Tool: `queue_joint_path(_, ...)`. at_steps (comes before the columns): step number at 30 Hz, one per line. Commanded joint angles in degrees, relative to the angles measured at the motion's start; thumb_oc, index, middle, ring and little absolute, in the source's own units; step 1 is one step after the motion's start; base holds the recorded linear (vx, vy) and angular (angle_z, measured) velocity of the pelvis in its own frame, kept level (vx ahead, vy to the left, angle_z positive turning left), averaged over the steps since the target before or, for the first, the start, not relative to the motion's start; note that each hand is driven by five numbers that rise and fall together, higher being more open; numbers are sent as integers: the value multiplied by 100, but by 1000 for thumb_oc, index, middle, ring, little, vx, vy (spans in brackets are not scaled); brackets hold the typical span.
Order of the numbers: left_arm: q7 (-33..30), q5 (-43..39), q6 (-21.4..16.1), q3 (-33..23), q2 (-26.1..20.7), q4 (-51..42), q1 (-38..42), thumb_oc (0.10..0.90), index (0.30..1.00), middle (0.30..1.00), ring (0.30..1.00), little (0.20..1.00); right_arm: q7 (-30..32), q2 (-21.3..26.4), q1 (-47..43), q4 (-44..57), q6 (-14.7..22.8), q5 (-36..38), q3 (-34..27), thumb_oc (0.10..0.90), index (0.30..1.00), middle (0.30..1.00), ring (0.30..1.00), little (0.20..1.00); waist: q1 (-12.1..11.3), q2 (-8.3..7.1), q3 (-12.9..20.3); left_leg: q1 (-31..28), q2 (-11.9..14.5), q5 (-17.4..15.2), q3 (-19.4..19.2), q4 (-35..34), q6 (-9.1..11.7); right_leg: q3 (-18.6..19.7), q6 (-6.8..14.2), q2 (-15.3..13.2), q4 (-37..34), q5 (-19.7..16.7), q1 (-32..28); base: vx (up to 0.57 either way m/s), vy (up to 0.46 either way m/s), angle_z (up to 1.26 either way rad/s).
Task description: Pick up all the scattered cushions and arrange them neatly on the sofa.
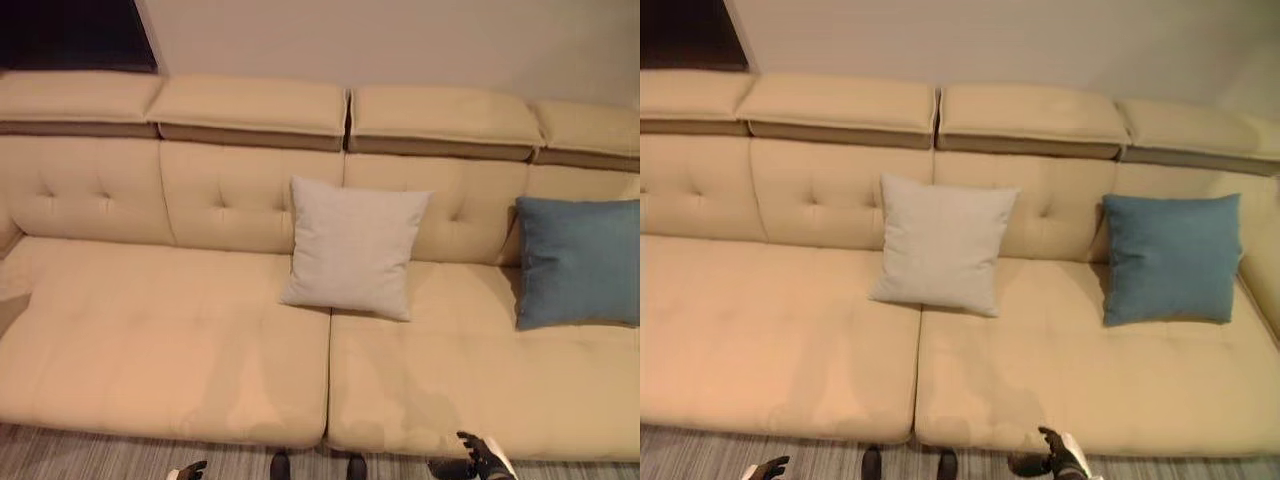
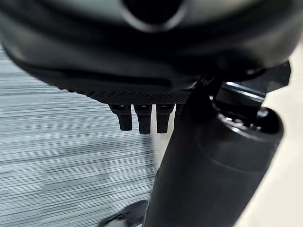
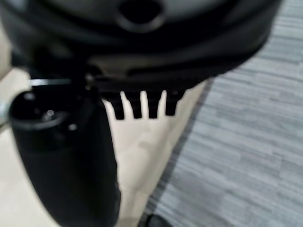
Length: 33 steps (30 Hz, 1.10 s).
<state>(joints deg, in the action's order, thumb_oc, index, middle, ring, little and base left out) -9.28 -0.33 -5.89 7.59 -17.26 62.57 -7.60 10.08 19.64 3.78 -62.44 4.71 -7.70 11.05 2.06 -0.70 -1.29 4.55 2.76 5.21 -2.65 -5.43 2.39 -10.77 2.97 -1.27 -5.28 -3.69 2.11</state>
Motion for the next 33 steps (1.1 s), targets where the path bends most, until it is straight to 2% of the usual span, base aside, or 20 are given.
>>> queue_joint_path(1, -56, 112, -166, 60, -246, -72, 508, 800, 900, 900, 900, 900, 133, 221, -425, 200, 127, 14, 93, 800, 900, 900, 900, 900, -83, -113, -307, -260, 334, -172, -211, 105, 440, -158, 449, -241, 36, 483, -198, -128, -93, 8)
queue_joint_path(2, -48, 107, -176, 140, -245, -115, 582, 800, 900, 900, 900, 900, 137, 222, -510, 101, 99, 20, 139, 800, 900, 900, 900, 900, -103, -107, -373, -190, 357, -123, -180, 148, 473, -191, 425, -235, 36, 503, -181, -307, -94, 20)
queue_joint_path(3, -45, 69, -188, 262, -211, -148, 757, 800, 900, 900, 900, 900, 180, 303, -724, 77, 77, 55, 193, 800, 900, 900, 900, 900, -142, -156, -501, 94, 310, -221, 106, 478, 473, -232, 371, -296, 73, 466, -63, -262, -57, 28)
queue_joint_path(4, -45, 69, -189, 261, -210, -146, 761, 800, 900, 900, 900, 900, 181, 303, -728, 74, 78, 55, 193, 800, 900, 900, 900, 900, -135, -154, -500, 110, 309, -232, 114, 498, 472, -239, 372, -297, 75, 468, -59, -269, -48, 37)
queue_joint_path(6, -30, 78, -186, 282, -193, -132, 790, 800, 900, 900, 900, 900, 201, 382, -832, 68, 70, 26, 207, 800, 900, 900, 900, 900, -108, -255, -486, 169, 162, -634, 263, 1018, 388, -279, 367, -393, 116, 385, 107, -176, -22, 33)
queue_joint_path(10, 28, 93, -177, 239, -136, -54, 728, 800, 900, 900, 900, 900, 187, 484, -836, 83, 58, -2, 129, 800, 900, 900, 900, 900, -16, -316, -379, -172, 7, -1065, 102, 1591, 327, -336, 349, -459, 148, 240, 249, -127, 39, 9)
queue_joint_path(11, 55, 113, -165, 225, -110, -31, 719, 800, 900, 900, 900, 900, 175, 479, -811, 50, 37, -25, 90, 800, 900, 900, 900, 900, 72, -294, -302, -438, -15, -1205, -85, 1652, 312, -456, 358, -474, 178, 186, 288, -65, 65, 40)
queue_joint_path(13, 62, 120, -165, 233, -104, -31, 728, 800, 900, 900, 900, 900, 168, 460, -798, 16, 23, -13, 71, 800, 900, 900, 900, 900, 119, -281, -285, -538, 11, -1236, -224, 1636, 309, -550, 367, -492, 196, 156, 307, -62, 67, 62)
queue_joint_path(16, 82, 127, -148, 309, -76, -107, 809, 800, 900, 900, 900, 900, 153, 287, -747, -260, -78, -27, 48, 800, 900, 900, 900, 900, 224, -251, -269, -786, 46, -1461, -783, 1139, 234, -974, 481, -656, 217, -66, 463, -123, 141, 65)
queue_joint_path(18, 56, 116, -157, 293, -71, -93, 830, 800, 900, 900, 900, 900, 167, 230, -780, -287, -96, -56, 86, 800, 900, 900, 900, 900, 208, -283, -289, -800, -24, -1507, -720, 1037, 206, -957, 538, -685, 194, -164, 515, -104, 159, 67)
queue_joint_path(20, 44, 109, -156, 264, -73, -54, 855, 800, 900, 900, 900, 900, 179, 118, -815, -344, -125, -84, 139, 800, 900, 900, 900, 900, 171, -379, -321, -758, -135, -1473, -606, 858, 145, -940, 640, -762, 167, -309, 642, -144, 170, 43)
queue_joint_path(22, 15, 178, -128, 209, -120, 65, 880, 800, 900, 900, 900, 900, 149, 10, -885, -384, -182, -152, 238, 800, 900, 900, 900, 900, 86, -484, -402, -673, -231, -1443, -509, 799, 67, -862, 717, -822, 210, -400, 750, -180, 138, 5)
queue_joint_path(25, -19, 331, -77, 198, -227, 267, 928, 800, 900, 900, 900, 900, 117, -98, -951, -372, -227, -176, 320, 800, 900, 900, 900, 900, 22, -534, -536, -560, -257, -1401, -363, 831, -18, -591, 794, -910, 518, -334, 873, -152, 65, -10)
queue_joint_path(28, -60, 384, -86, 240, -343, 231, 941, 800, 900, 900, 900, 900, 98, -137, -905, -286, -200, -101, 299, 800, 900, 900, 900, 900, 68, -497, -645, -495, -287, -1358, -90, 847, -120, 344, 808, -688, 948, -99, 917, -164, 43, 30)
queue_joint_path(30, -111, 324, -88, 234, -380, 187, 911, 800, 900, 900, 900, 900, 81, -146, -835, -262, -173, 20, 264, 800, 900, 900, 900, 900, 73, -478, -596, -335, -362, -1201, 246, 823, -178, 888, 692, -459, 1269, 160, 775, -108, 4, 101)
queue_joint_path(31, -118, 298, -91, 227, -392, 188, 920, 800, 900, 900, 900, 900, 77, -164, -811, -256, -155, 62, 264, 800, 900, 900, 900, 900, 75, -466, -559, -283, -366, -1132, 369, 788, -176, 1011, 673, -371, 1375, 265, 725, -99, -119, 165)
queue_joint_path(32, -151, 229, -101, 198, -433, 230, 936, 800, 900, 900, 900, 900, 68, -195, -804, -212, -122, 113, 326, 800, 900, 900, 900, 900, 7, -500, -445, -206, -372, -1004, 551, 628, -109, 1102, 579, -267, 1135, 430, 450, -158, -381, 143)
queue_joint_path(33, -227, 14, -86, 137, -343, 247, 1018, 800, 900, 900, 900, 900, 69, -170, -963, -112, -92, 78, 521, 800, 900, 900, 900, 900, -158, -572, -414, 87, -267, -735, 766, 557, 95, 782, 504, -295, 613, 489, 254, -167, -399, 136)
